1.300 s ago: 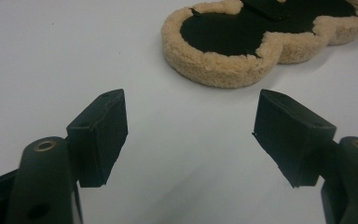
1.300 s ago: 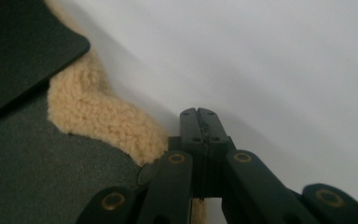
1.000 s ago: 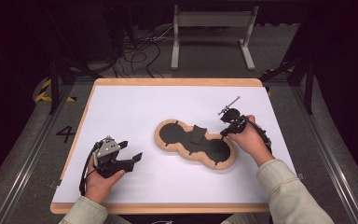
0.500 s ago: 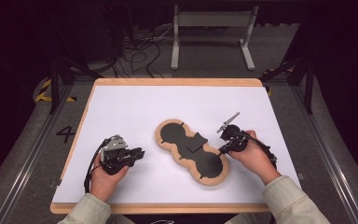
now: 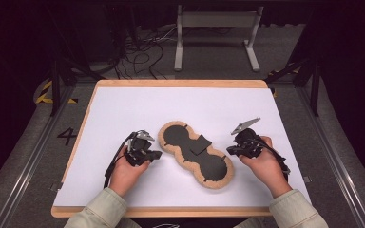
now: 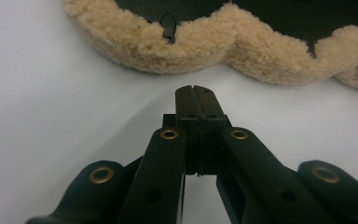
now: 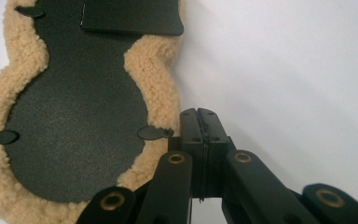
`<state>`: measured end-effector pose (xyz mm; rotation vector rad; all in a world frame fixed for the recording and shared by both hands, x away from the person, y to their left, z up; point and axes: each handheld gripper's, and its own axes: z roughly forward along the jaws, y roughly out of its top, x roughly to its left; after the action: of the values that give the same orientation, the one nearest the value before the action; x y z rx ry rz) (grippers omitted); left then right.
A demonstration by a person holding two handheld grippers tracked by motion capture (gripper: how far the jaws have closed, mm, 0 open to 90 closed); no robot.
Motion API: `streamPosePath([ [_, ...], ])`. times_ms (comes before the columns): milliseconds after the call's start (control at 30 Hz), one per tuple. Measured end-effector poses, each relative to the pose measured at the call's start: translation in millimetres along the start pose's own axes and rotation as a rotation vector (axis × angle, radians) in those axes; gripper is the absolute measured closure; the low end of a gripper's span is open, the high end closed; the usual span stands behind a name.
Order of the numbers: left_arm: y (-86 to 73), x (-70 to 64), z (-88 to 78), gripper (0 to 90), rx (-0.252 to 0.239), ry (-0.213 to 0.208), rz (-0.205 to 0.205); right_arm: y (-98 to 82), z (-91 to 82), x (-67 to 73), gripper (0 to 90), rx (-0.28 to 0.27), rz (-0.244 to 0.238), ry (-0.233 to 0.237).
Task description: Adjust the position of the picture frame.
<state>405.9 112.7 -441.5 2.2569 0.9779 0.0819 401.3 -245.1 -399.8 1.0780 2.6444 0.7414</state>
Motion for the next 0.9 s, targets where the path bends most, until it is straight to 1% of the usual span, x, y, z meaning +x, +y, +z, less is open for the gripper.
streamPosePath([
  [33, 2.4, 0.7, 2.4, 90.0, 0.011, 0.001, -0.015, -3.4, -1.1, -0.6, 90.0, -0.008, 0.009, 0.001],
  [67, 4.9, 2.5, 4.8, 90.0, 0.017, 0.000, -0.017, -3.4, -1.1, -0.6, 90.0, -0.008, 0.009, 0.001],
  [100, 7.7, 4.1, 7.8, 90.0, 0.029, 0.000, -0.027, -5.2, -1.2, -1.1, 90.0, -0.010, 0.010, 0.000],
  [167, 11.8, 4.6, 13.9, 90.0, 0.063, -0.005, -0.050, -8.5, -1.5, -1.7, 90.0, -0.014, 0.019, 0.000],
  [200, 13.4, 4.7, 15.3, 90.0, 0.068, -0.011, -0.054, -9.7, -2.1, -2.2, 90.0, -0.017, 0.021, 0.001],
  [233, 16.4, 5.9, 17.1, 90.0, 0.058, -0.003, -0.039, -10.6, -2.6, -2.4, 90.0, -0.022, 0.022, 0.000],
  [267, 19.4, 4.8, 18.3, 90.0, 0.073, 0.000, -0.048, -11.6, -3.7, -2.4, 90.0, -0.027, 0.026, 0.001],
  [333, 23.2, 4.5, 21.0, 90.0, 0.070, 0.012, -0.045, -13.5, -5.5, -2.6, 90.0, -0.038, 0.032, 0.000],
  [467, 30.9, 6.1, 27.0, 90.0, 0.051, 0.036, -0.051, -18.2, -7.7, -2.0, 90.0, -0.049, 0.039, -0.005],
  [533, 37.8, 6.5, 33.6, 90.0, 0.030, 0.052, -0.057, -21.4, -7.5, -2.3, 90.0, -0.054, 0.049, -0.002],
  [600, 45.0, 6.6, 40.0, 90.0, 0.013, 0.069, -0.055, -24.3, -6.6, -2.4, 90.0, -0.066, 0.058, -0.003],
  [667, 51.4, 6.5, 46.7, 90.0, -0.011, 0.079, -0.064, -26.7, -6.8, -2.0, 90.0, -0.071, 0.068, 0.003],
  [733, 55.6, 7.7, 51.9, 90.0, -0.033, 0.074, -0.076, -28.7, -7.2, -1.5, 90.0, -0.082, 0.076, 0.006],
  [767, 55.8, 7.4, 52.4, 90.0, -0.036, 0.071, -0.086, -29.8, -6.6, -1.2, 90.0, -0.091, 0.080, 0.005],
  [833, 54.1, 8.4, 51.2, 88.5, -0.046, 0.067, -0.081, -31.0, -6.5, -0.8, 90.0, -0.089, 0.081, -0.004],
  [900, 50.8, 9.2, 47.1, 85.6, -0.053, 0.055, -0.091, -33.0, -5.1, -0.4, 90.0, -0.092, 0.087, -0.011],
])
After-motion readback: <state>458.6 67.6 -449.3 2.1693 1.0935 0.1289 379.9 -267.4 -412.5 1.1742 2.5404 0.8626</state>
